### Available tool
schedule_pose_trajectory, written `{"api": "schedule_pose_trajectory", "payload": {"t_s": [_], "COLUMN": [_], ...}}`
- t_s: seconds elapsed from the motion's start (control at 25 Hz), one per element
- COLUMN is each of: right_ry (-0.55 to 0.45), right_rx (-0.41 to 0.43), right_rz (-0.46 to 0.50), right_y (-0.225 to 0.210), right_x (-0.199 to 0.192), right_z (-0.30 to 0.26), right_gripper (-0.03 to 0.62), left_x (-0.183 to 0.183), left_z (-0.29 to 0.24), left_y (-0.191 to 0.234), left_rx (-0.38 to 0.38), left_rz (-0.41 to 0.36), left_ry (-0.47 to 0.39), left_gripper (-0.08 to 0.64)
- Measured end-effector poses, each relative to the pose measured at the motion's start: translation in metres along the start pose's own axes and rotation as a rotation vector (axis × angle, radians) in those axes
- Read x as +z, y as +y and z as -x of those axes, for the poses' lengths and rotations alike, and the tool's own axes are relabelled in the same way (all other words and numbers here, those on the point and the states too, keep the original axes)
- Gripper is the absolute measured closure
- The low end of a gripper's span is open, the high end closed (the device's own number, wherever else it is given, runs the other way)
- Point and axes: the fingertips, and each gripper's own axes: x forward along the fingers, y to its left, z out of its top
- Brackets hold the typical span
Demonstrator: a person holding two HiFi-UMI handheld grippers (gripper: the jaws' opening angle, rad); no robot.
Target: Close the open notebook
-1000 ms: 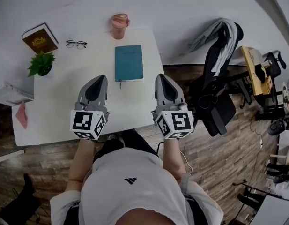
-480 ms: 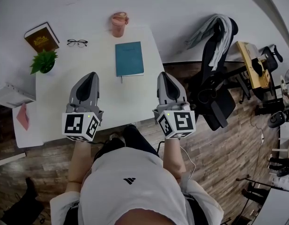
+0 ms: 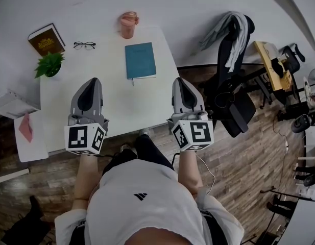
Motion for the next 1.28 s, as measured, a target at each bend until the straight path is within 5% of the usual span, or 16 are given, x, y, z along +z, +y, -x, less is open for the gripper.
{"api": "schedule_pose_trajectory", "payload": {"t_s": [1.28], "right_ry": [-0.013], "right_rx": [-0.049], "right_rz": [0.043], "right_y": [0.019], "right_x": [0.008], "right_z": [0.001], "right_gripper": [0.598], "left_x": [-0.002], "left_z": [0.006], "left_y": [0.020], "left_rx": [-0.001], "left_rz": [-0.019], "left_ry": [-0.013], "left_gripper": [0.551]}}
